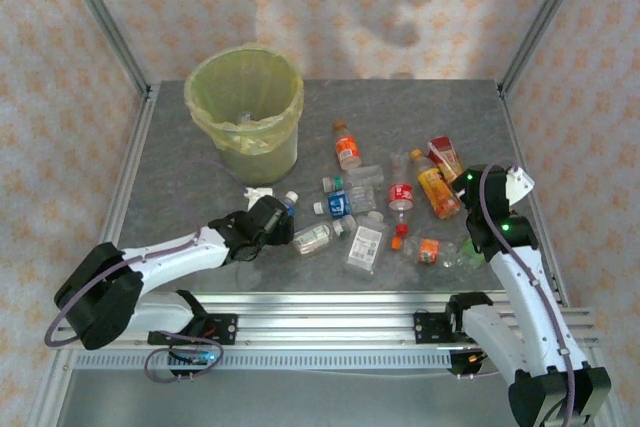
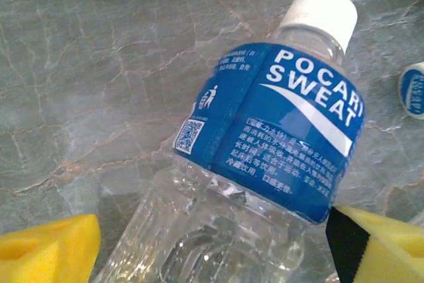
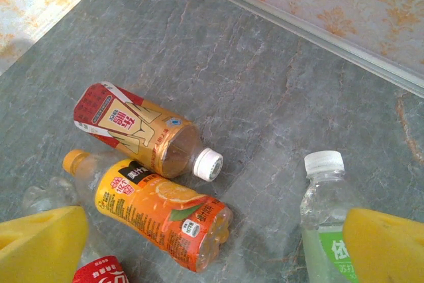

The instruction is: Put the plastic bottles in the bin

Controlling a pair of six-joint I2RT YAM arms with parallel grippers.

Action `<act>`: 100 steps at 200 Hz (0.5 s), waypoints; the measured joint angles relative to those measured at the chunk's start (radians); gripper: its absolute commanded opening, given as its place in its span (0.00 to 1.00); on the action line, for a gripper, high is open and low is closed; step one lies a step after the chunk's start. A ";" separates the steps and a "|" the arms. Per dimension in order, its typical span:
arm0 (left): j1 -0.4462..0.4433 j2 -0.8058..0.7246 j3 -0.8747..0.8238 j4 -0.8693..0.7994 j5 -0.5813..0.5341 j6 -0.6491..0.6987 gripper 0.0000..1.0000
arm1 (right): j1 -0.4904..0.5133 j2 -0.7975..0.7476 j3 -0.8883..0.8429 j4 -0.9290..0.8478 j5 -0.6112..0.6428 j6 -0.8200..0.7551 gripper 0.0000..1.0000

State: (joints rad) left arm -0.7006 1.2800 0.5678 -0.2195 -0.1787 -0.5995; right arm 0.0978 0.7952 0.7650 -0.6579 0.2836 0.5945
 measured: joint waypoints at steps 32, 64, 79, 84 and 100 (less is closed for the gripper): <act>0.000 0.049 0.009 -0.006 -0.022 -0.026 0.89 | 0.000 0.000 0.000 0.000 0.000 0.000 0.99; 0.000 0.106 0.036 -0.023 -0.039 -0.053 0.90 | 0.000 0.000 0.000 0.000 0.000 0.000 0.99; 0.003 0.129 0.047 -0.029 -0.042 -0.068 0.90 | 0.000 0.000 0.000 0.000 0.000 0.000 0.99; 0.003 0.134 0.050 -0.031 -0.043 -0.074 0.91 | 0.000 0.000 0.000 0.000 0.000 0.000 0.99; 0.012 0.153 0.058 -0.038 -0.044 -0.090 0.92 | 0.000 0.000 0.000 0.000 0.000 0.000 0.99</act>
State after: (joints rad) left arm -0.6884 1.4326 0.6262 -0.2573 -0.2226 -0.6895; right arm 0.0978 0.7952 0.7650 -0.6579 0.2836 0.5945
